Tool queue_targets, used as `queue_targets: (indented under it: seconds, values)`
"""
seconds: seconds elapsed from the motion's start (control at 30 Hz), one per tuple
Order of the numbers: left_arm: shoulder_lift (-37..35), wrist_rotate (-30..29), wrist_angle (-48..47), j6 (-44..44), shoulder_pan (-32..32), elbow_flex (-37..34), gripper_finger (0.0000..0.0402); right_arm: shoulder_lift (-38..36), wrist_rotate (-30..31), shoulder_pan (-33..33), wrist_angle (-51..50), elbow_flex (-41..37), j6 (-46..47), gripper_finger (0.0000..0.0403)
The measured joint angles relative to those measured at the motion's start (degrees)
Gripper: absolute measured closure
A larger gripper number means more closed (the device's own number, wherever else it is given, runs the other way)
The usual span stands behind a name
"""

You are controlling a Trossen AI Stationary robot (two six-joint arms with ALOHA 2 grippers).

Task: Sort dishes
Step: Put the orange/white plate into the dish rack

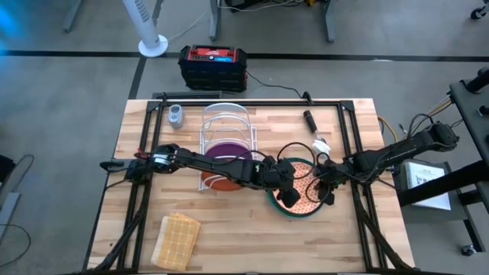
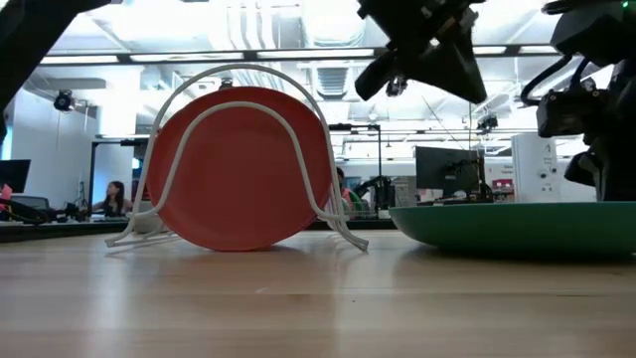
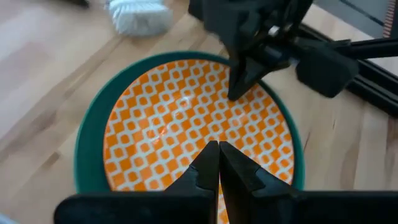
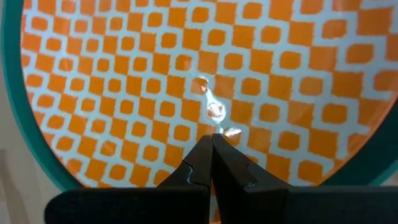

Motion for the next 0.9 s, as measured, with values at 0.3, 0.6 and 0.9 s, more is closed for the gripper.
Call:
queue_targets:
  seconds: [0.3,0.6,0.9]
  values:
    - [2.9,-3.9,-5.4,-5.1,-0.2,2.3,0.0401,-4.0,4.3,1.0,-1.7,-0.3,2.3,0.0403]
    - [2.8,-5.1,-11.1,-16.5,-1.5,2.2,0.0401,-12.3,8.1,1.0,-5.3,-0.4,4.3,0.0403]
    - [5.4,-5.1,-10.8,-20.1,-1.6,2.2,0.0401,-13.9,9.9,1.0,-5.0,-1.7,5.7,0.0403]
